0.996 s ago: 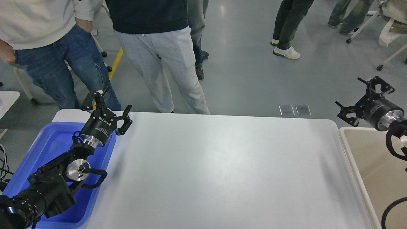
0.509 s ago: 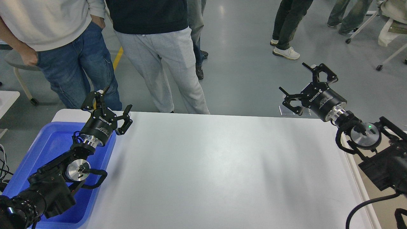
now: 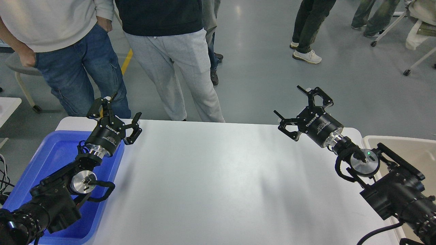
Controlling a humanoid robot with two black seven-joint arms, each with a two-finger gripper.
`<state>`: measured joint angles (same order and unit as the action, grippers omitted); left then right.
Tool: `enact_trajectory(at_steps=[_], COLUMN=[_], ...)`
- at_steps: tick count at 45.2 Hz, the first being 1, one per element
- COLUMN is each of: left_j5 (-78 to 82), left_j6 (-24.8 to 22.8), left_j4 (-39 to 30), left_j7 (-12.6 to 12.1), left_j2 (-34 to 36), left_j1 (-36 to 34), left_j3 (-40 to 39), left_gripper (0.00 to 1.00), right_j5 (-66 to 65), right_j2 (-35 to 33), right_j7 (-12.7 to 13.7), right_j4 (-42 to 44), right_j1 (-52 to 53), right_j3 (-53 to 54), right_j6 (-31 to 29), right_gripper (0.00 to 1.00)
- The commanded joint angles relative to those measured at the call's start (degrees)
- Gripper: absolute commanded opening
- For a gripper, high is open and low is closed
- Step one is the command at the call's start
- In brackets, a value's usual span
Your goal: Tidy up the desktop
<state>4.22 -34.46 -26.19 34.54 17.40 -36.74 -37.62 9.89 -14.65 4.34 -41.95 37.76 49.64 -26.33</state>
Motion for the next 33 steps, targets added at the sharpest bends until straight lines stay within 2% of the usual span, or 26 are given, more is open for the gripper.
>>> enact_trajectory(at_steps=[1,33], left_j5=[0.00,0.00], left_j6=[0.00,0.00], left_j4=[0.00,0.00], left_j7=[0.00,0.00], left_j2=[0.00,0.00], left_j1=[0.00,0.00], left_j3=[0.00,0.00], left_gripper=[1.00,1.00], right_j5=[-0.05,-0.14], right_j2=[1.47,1.82], right_j7=[-0.03,-0.03], right_j4=[-0.06,0.03], right_j1=[-2.16,-3.83], right_j3=[-0.25,-0.25], right_j6=[-0.83,-1.71], right_gripper=[1.00,1.00])
